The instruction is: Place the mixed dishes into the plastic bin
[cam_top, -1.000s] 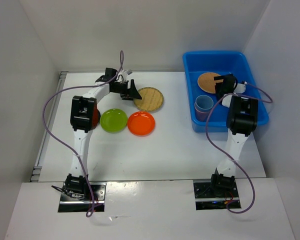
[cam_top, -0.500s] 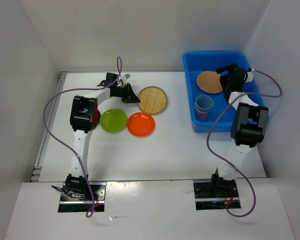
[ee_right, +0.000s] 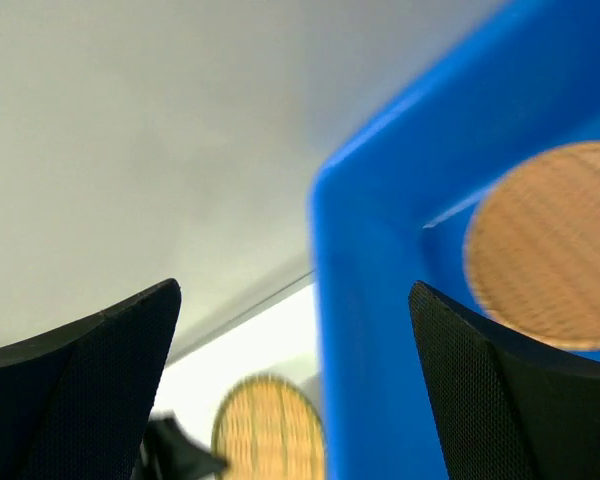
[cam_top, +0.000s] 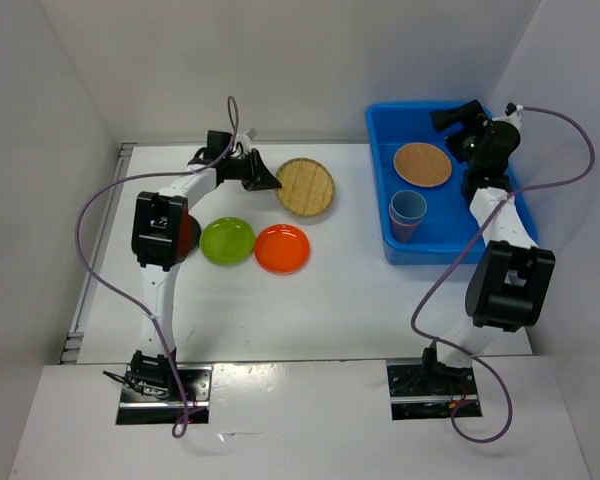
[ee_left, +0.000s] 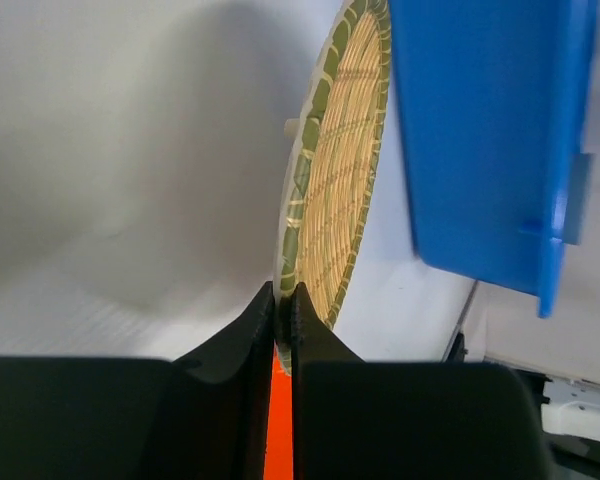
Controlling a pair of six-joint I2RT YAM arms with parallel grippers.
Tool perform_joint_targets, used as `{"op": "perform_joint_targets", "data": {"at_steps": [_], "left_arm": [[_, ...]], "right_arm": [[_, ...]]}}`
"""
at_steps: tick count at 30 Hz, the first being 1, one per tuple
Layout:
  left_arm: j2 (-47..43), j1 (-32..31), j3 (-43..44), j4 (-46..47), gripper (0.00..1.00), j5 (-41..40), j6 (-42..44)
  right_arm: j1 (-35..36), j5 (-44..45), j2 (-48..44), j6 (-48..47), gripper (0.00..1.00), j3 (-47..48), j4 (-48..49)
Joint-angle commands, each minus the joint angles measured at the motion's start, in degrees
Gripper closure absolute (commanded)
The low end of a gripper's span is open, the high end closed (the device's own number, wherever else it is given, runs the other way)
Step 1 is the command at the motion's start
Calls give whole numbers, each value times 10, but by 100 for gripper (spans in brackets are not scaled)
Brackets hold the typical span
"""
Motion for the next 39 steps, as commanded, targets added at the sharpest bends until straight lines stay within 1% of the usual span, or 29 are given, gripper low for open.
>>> {"op": "perform_joint_targets", "data": {"at_steps": [1,2,3,5,6,7,9,11,14,15,19,20,25,27,29,30,31,32,33,34,35,38,39], "left_arm": [[-86,3,51,27,100,63,-13],[-93,3,58,21,100,71,-13],[-100,3,66,21,100,78,-19],[-110,3,89,8,100,90,-20],[-118,3,97,8,100,95,-25],[-128,3,97,3,100,102,-25],[-145,3,103,9,100,125,-34],[-159,-2,103,9,100,133,-39],[-178,-7,110,9,100,148,-39],[-186,-7,125,4,100,160,-39],[-197,-20,152,-29,100,181,-28],[-197,-29,165,-37,100,181,-16],[-197,-65,177,-59,100,199,-4],[-197,-81,177,-59,100,204,-4],[-197,-86,177,-59,100,199,2],[-192,-92,177,-66,100,193,8],[-192,-92,177,-67,100,188,8],[-187,-92,184,-72,100,188,8],[-187,-92,184,-72,100,182,8],[-187,-92,189,-72,100,182,8],[-181,-92,196,-81,100,169,15],[-174,-92,203,-88,100,158,15],[-168,-92,215,-100,92,158,23]], "right_arm": [[4,-127,-70,-35,1,-15,47],[4,-180,-75,-45,1,-9,47],[18,-198,-75,-65,1,-4,24],[38,-221,-89,-96,1,7,-7],[61,-236,-89,-131,1,8,-19],[74,-244,-97,-148,1,8,-33],[97,-257,-116,-183,1,1,-33],[127,-257,-124,-198,1,1,-52],[148,-270,-124,-205,1,18,-87],[148,-270,-119,-210,1,18,-95],[153,-298,-119,-210,1,13,-95],[164,-298,-119,-210,1,13,-95],[192,-268,-119,-227,1,41,-118],[198,-256,-119,-228,5,46,-123],[203,-256,-113,-228,26,46,-129],[203,-256,-113,-228,38,46,-129],[203,-256,-108,-228,61,52,-139],[203,-251,-108,-228,73,52,-146],[203,-245,-108,-235,82,52,-157],[203,-245,-108,-235,96,52,-158],[203,-245,-108,-235,100,52,-165],[203,-233,-108,-235,100,52,-170],[203,-211,-113,-235,100,47,-170]]}}
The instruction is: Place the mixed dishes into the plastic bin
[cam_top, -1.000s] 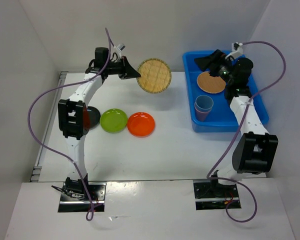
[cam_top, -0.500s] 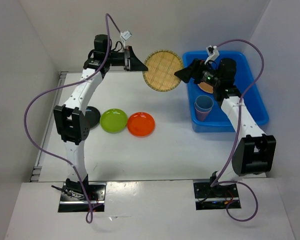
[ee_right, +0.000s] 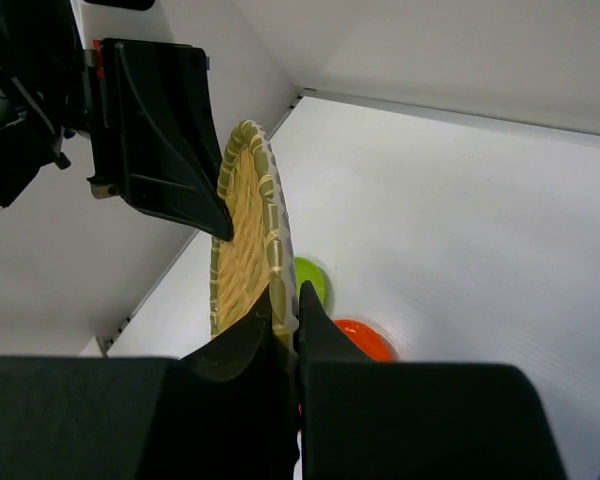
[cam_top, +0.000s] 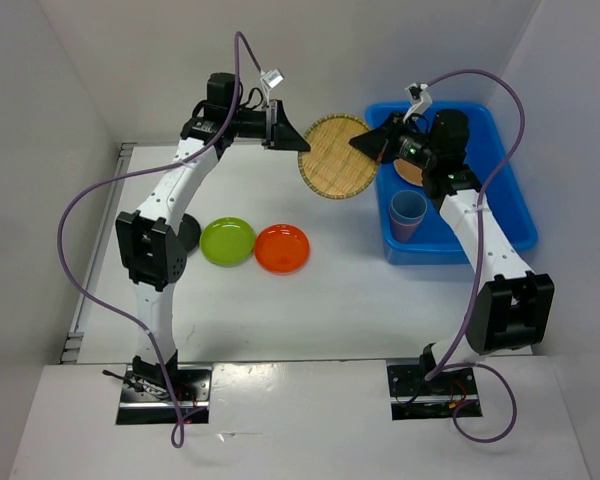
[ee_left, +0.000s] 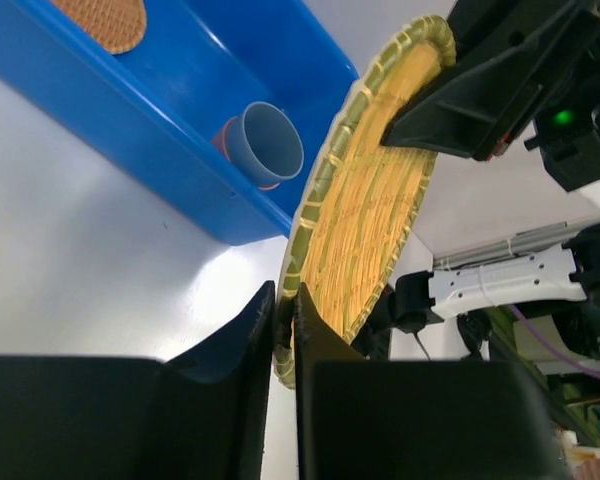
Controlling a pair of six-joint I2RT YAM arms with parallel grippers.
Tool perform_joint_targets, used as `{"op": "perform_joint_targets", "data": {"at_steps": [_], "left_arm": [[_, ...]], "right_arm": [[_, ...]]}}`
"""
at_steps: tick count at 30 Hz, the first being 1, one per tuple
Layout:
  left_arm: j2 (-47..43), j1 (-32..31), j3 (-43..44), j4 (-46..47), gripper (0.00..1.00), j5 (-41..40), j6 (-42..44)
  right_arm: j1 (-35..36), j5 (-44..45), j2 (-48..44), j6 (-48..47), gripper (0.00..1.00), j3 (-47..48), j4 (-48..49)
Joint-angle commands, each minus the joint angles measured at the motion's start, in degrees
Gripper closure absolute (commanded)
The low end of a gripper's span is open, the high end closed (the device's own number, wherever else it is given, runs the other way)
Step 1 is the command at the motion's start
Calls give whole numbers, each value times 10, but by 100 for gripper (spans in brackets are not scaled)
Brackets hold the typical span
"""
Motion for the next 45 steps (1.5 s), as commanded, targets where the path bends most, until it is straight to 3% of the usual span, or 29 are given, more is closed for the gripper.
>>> {"op": "perform_joint_targets", "data": {"at_steps": [1,3,4,6,7,8,11,14,15,18,21,27,32,39,45], "left_arm": [[-3,-4,58,-5,83,23,-10],[-3,3,58,-12,74,18,-5],[-3,18,58,-12,55,18,-5],[-17,30,58,-12,44,18,1],[-17,42,58,-12,35,18,1],[-26,49,44,-12,20,7,7],[-51,83,-6,-12,15,-11,12],[-87,123,-84,39,13,-41,-6],[-106,131,-146,70,12,-55,-16],[-128,163,-226,97,11,-66,-22],[-148,193,-307,81,11,-141,8],[-195,278,-497,142,11,-254,-21],[-242,298,-540,159,9,-309,-45],[-355,315,-584,122,5,-383,-46],[-474,327,-673,104,1,-540,-118]], "right_arm": [[-2,61,-11,-40,100,9,-27],[-10,89,-26,-33,100,-3,-27],[-22,97,-34,-23,100,-3,-27],[-48,110,-40,7,100,-11,-15],[-59,120,-40,20,100,-17,-10],[-69,128,-46,34,100,-17,-10],[-106,151,-46,86,100,-33,19],[-144,213,-52,163,100,-63,57],[-157,232,-52,189,100,-76,75],[-204,237,-32,279,100,-111,159],[-204,298,7,295,100,-98,160],[-204,394,60,344,100,-133,219],[-204,443,109,396,100,-162,274],[-204,460,213,412,100,-108,287],[-204,466,274,433,100,-92,300]]}}
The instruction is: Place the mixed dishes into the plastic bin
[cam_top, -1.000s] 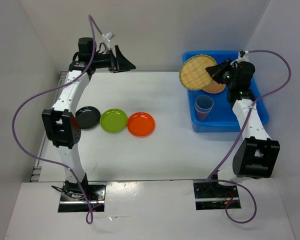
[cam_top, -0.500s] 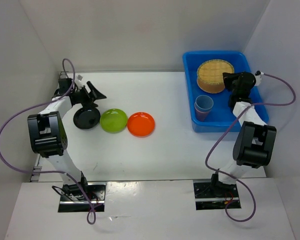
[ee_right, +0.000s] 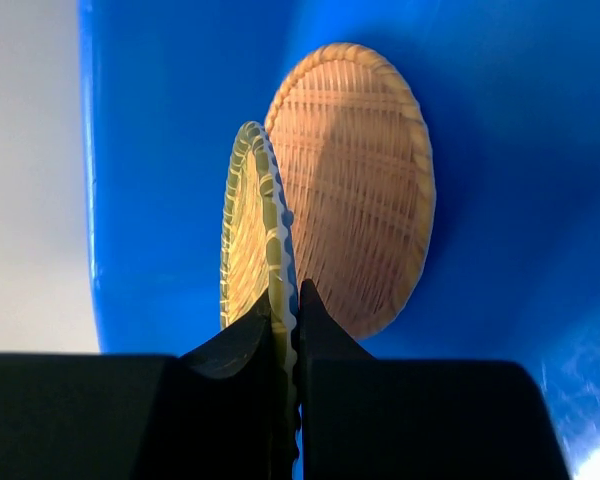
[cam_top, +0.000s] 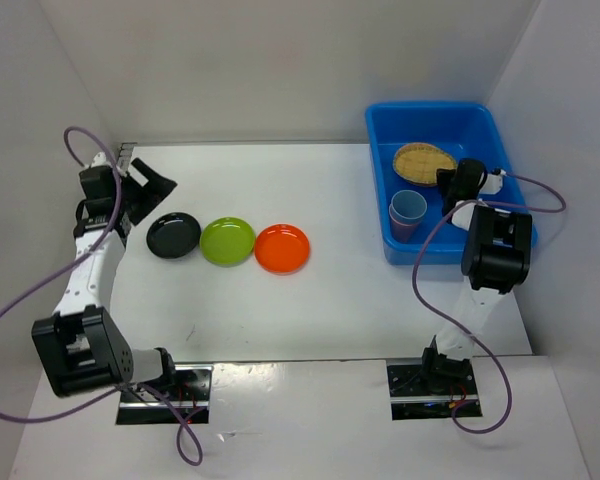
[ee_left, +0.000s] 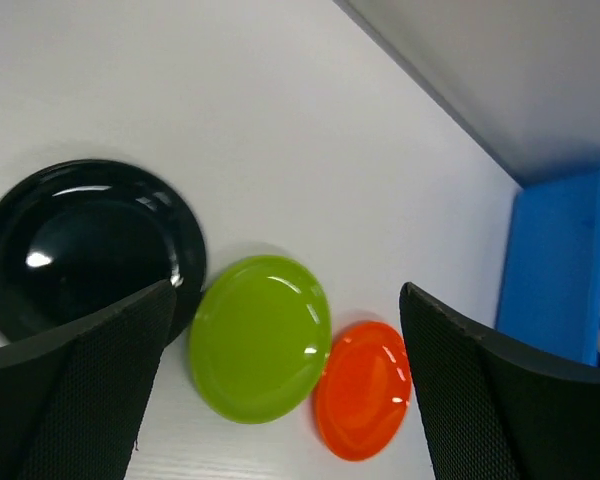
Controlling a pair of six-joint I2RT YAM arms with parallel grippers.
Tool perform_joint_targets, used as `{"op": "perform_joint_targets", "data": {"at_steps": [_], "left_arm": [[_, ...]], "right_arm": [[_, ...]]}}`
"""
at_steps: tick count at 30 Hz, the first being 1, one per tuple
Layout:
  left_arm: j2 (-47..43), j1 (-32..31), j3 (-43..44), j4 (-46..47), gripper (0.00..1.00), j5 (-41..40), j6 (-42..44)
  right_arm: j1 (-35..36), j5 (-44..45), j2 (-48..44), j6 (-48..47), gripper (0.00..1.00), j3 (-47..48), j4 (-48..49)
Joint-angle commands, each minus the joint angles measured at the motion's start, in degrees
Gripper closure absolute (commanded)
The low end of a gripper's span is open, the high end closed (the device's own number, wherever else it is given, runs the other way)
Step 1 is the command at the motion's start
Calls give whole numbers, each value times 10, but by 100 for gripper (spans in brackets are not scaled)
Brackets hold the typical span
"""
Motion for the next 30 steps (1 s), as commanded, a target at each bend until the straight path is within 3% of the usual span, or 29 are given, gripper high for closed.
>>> {"op": "perform_joint_targets", "data": {"at_steps": [1,5,13,19,20,21,24,30], "left_arm": [[-64,7,-82,-3,1,-129,-64],[-107,7,-123,-20,1,-215,-97],[-88,7,-157,-46,1,-234,-153],[-106,12,-226,13,1,-243,-168],[-111,12,-242,41,1,-243,-175],[-111,12,-255,53,1,-235,-182],[-114,12,-271,65,1,-242,-201],[34,12,-165,-10,1,-237,-176]], "right_arm": [[0,20,17,32,100,41,79],[0,13,53,32,100,69,61],[-10,-30,100,47,99,102,49],[-16,-56,131,34,87,130,30],[-21,-63,138,34,84,130,20],[-21,-71,145,34,69,143,13],[-32,-109,167,28,37,180,-31],[-38,-118,169,-5,28,235,-177]]}}
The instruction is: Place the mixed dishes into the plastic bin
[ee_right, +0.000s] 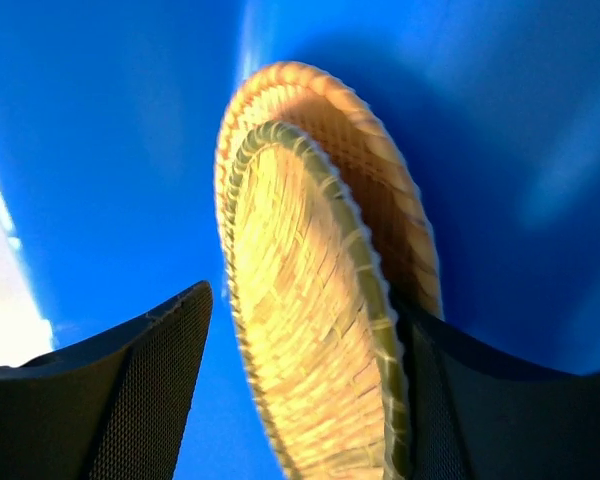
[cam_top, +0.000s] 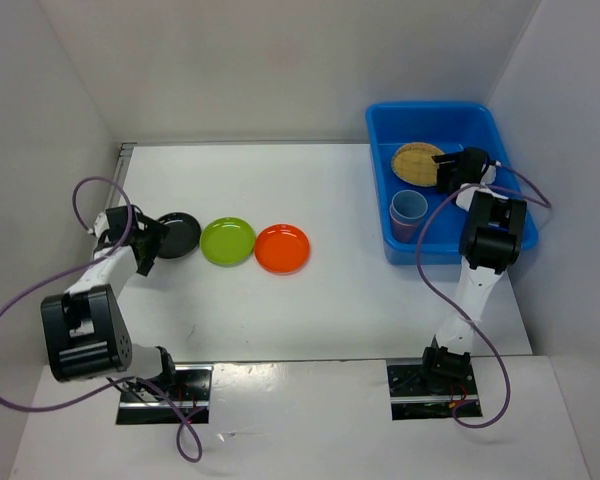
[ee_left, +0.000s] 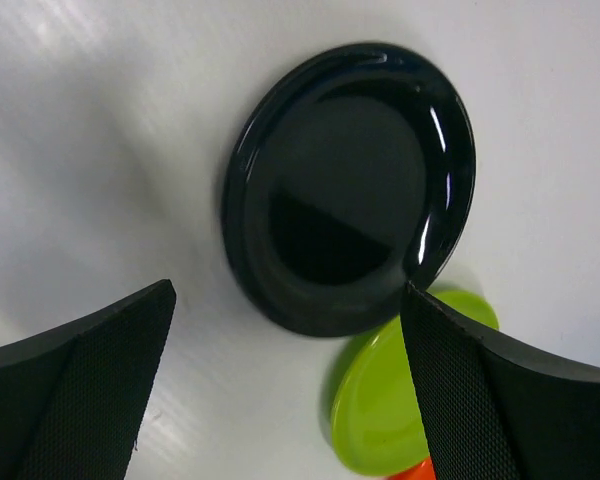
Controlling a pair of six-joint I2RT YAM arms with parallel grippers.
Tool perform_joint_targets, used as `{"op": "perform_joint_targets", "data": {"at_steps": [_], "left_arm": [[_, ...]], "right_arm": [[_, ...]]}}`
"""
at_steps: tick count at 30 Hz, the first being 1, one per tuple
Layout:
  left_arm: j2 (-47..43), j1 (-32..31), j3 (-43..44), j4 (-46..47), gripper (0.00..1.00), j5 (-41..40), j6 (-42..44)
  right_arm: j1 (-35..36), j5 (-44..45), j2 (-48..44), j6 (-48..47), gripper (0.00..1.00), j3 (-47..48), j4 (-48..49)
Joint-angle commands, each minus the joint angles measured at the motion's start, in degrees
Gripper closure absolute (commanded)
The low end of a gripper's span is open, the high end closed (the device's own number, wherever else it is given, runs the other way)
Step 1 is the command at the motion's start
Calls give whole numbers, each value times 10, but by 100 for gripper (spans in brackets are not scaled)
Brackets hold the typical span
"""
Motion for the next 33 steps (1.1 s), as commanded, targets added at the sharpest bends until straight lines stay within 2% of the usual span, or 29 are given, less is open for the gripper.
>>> {"op": "perform_joint_targets", "data": {"at_steps": [1,4,6,7,8,11,14,15,16,17,22,28,30,33], "left_arm": [[69,3,51,-4,1,5,10],[82,3,38,35,1,10,-4],[87,3,27,41,1,2,-17],[87,3,27,47,1,-11,-17],[93,3,22,47,1,-11,-17],[94,3,8,80,1,-5,-33],[99,3,-11,107,7,0,-39],[105,3,-11,114,10,0,-39],[105,3,-16,114,20,7,-39],[112,3,-16,114,24,7,-39],[142,9,-22,135,31,21,-55],[147,15,-22,152,60,38,-60],[152,21,-28,152,64,44,-60],[152,21,-28,157,75,50,-60]], "right_arm": [[-14,-12,-6,-36,28,45,-103],[-14,22,-40,-79,26,54,-168],[-14,48,-63,-107,19,37,-186],[-14,56,-88,-107,9,13,-186],[-14,68,-102,-114,6,-1,-179],[-19,56,-150,-114,1,-56,-158],[-19,33,-193,-109,1,-105,-122],[-14,33,-203,-109,1,-115,-116],[-14,33,-224,-119,1,-132,-107],[-8,33,-235,-125,1,-138,-107],[3,20,-298,-153,1,-152,-107],[34,25,-387,-176,1,-169,-120],[40,20,-419,-176,1,-176,-120],[46,11,-456,-187,1,-176,-125]]}}
